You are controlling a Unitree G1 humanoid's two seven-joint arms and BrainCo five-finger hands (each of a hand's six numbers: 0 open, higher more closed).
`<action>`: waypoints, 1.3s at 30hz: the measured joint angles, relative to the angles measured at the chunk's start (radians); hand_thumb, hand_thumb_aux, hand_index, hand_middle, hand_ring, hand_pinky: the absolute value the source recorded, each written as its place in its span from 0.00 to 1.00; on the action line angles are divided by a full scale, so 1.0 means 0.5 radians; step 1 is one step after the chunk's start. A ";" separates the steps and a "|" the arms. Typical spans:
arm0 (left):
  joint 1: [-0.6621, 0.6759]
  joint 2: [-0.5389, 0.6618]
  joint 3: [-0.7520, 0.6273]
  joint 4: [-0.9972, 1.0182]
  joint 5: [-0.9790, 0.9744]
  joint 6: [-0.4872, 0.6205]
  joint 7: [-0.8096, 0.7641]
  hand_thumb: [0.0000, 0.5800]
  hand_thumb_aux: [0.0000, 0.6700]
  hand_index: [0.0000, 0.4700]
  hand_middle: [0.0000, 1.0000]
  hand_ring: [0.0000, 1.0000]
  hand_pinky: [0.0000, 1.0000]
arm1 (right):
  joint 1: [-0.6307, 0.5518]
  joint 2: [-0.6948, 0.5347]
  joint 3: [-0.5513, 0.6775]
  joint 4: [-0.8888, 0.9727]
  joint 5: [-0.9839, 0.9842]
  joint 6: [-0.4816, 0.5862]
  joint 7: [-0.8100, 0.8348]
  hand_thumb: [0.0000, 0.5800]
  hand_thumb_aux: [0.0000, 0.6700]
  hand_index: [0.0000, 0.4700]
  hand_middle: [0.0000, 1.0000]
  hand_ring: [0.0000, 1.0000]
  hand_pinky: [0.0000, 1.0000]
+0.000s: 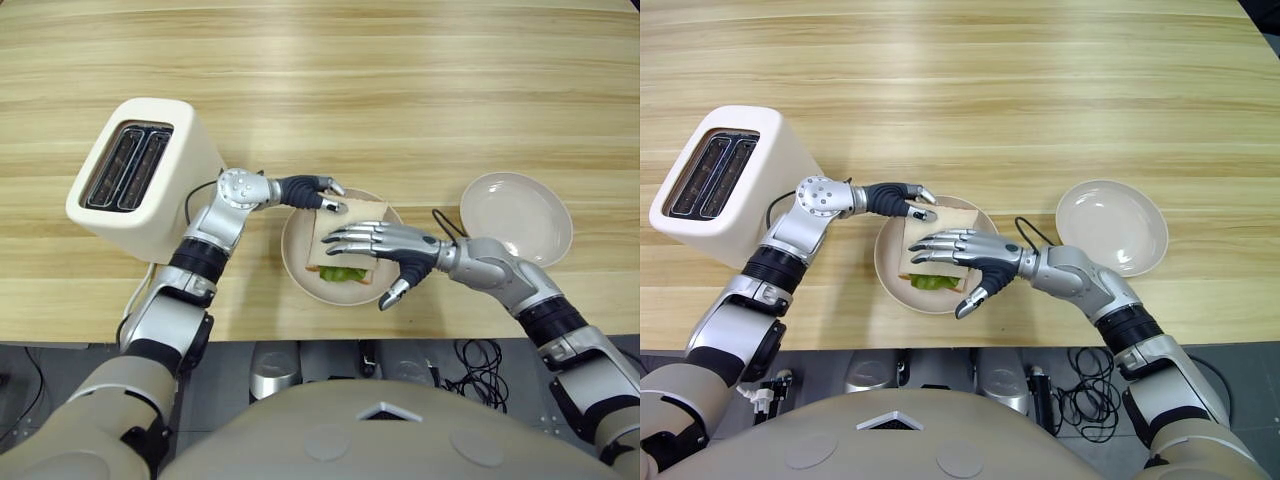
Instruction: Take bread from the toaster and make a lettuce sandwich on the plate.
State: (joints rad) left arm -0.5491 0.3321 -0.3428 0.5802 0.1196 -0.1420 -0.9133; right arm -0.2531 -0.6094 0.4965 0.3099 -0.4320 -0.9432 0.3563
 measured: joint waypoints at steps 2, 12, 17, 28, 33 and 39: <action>0.015 0.000 -0.005 0.012 0.013 0.003 -0.001 1.00 1.00 0.98 1.00 1.00 1.00 | 0.024 0.004 0.015 -0.024 0.053 0.053 0.091 0.00 0.00 0.00 0.00 0.00 0.00; -0.125 -0.007 -0.089 0.257 0.326 -0.153 0.429 0.00 0.00 0.00 0.00 0.00 0.00 | 0.076 -0.010 0.033 -0.107 0.135 0.333 0.343 0.00 0.00 0.00 0.00 0.00 0.00; -0.222 0.000 -0.080 0.358 0.461 -0.208 0.792 0.00 0.00 0.00 0.00 0.00 0.00 | 0.097 -0.018 0.031 -0.122 0.125 0.338 0.353 0.00 0.00 0.00 0.00 0.00 0.00; -0.170 0.057 -0.050 0.376 0.606 -0.192 1.238 0.00 0.00 0.00 0.00 0.00 0.00 | 0.062 0.022 -0.008 -0.071 0.005 0.310 0.236 0.20 0.11 0.10 0.01 0.01 0.01; 0.206 0.102 0.080 -0.041 0.441 -0.230 1.173 0.52 0.31 0.30 0.00 0.00 0.00 | 0.032 0.041 -0.119 0.034 0.032 0.285 0.072 1.00 1.00 0.98 1.00 1.00 1.00; 0.581 0.253 0.225 -0.617 0.238 -0.170 0.997 0.96 0.81 0.79 1.00 1.00 1.00 | 0.212 0.034 -0.166 -0.242 0.889 0.462 0.465 1.00 1.00 0.98 1.00 1.00 1.00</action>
State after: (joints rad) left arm -0.2586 0.4588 -0.2305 0.2719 0.2388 -0.2271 -0.4149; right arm -0.1470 -0.5925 0.4136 0.1889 0.0127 -0.7125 0.5888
